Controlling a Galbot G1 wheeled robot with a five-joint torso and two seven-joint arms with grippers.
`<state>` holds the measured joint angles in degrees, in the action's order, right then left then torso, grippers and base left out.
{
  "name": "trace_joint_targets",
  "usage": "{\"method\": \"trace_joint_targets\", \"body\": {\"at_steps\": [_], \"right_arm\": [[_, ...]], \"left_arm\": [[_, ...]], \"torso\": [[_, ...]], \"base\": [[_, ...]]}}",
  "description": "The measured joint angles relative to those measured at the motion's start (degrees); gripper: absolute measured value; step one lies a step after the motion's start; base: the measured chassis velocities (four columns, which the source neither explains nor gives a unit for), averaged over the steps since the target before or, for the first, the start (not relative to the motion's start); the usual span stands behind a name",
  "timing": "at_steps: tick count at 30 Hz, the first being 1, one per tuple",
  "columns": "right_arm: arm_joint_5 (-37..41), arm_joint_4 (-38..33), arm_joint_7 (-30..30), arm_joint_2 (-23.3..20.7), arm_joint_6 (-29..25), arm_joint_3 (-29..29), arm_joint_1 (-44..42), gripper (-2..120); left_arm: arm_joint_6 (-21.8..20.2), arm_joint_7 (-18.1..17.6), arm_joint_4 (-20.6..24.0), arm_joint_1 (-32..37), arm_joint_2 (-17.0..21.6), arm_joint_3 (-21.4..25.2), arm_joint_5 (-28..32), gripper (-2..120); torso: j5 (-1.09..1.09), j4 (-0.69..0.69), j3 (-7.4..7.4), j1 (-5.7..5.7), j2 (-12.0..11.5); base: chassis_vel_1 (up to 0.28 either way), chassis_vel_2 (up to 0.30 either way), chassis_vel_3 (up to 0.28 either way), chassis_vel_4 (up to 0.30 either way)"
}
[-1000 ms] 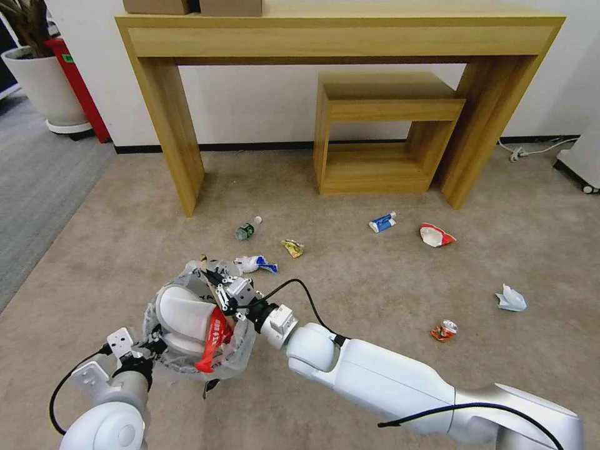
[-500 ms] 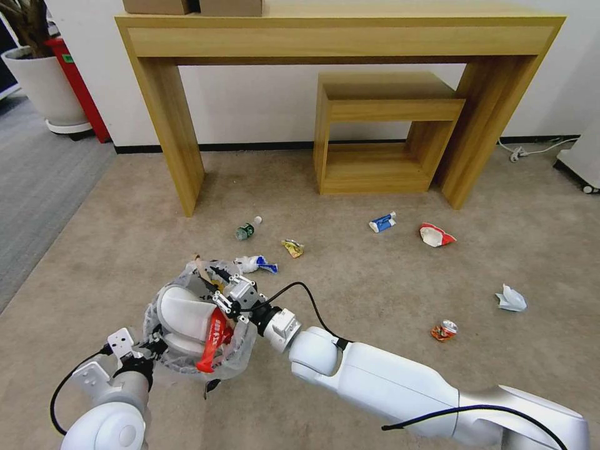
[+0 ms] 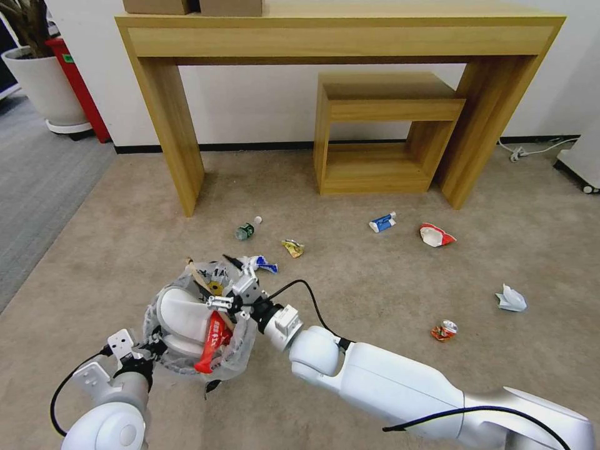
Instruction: Pick up the trash bin and place the garbage on the floor into it.
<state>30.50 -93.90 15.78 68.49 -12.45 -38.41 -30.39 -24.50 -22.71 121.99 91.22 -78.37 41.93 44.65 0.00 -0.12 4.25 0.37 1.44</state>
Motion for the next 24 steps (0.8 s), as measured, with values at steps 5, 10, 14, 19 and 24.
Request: {"method": "trace_joint_targets", "body": {"at_steps": [5,10,14,19,24], "right_arm": [[2.15,-2.27,1.26,-0.8,1.54,3.29,-0.46,100],[3.4,-4.15,2.95,-1.76,2.99,8.24,-1.47,100],[3.55,-4.48,3.42,-2.32,3.37,10.47,-1.96,100],[4.3,-5.07,3.87,-4.16,3.83,16.41,-3.51,100],[12.26,-9.63,0.05,-8.91,4.29,30.92,-8.58,100]], "left_arm": [[-0.27,-0.03,-0.29,-0.19,0.22,0.18,0.12,0],[-0.5,-0.05,-0.72,-0.33,0.35,0.29,0.14,0],[-0.57,-0.05,-0.81,-0.33,0.39,0.34,0.1,0],[-0.67,-0.05,-0.92,-0.32,0.6,0.55,0.01,0],[-0.83,0.01,-0.41,0.27,0.77,1.1,-0.55,0]], "torso": [[0.0,0.0,0.0,0.0,0.0],[0.01,0.01,0.0,0.0,0.0],[0.0,0.0,0.0,0.0,0.0],[0.01,0.0,0.0,0.0,0.0],[0.01,0.01,0.0,0.0,0.0]], "base": [[0.0,0.0,0.0,0.0],[0.0,0.0,0.0,0.0],[0.0,0.0,0.0,0.0],[0.0,0.0,0.0,0.0],[0.0,0.0,0.0,0.0]]}}
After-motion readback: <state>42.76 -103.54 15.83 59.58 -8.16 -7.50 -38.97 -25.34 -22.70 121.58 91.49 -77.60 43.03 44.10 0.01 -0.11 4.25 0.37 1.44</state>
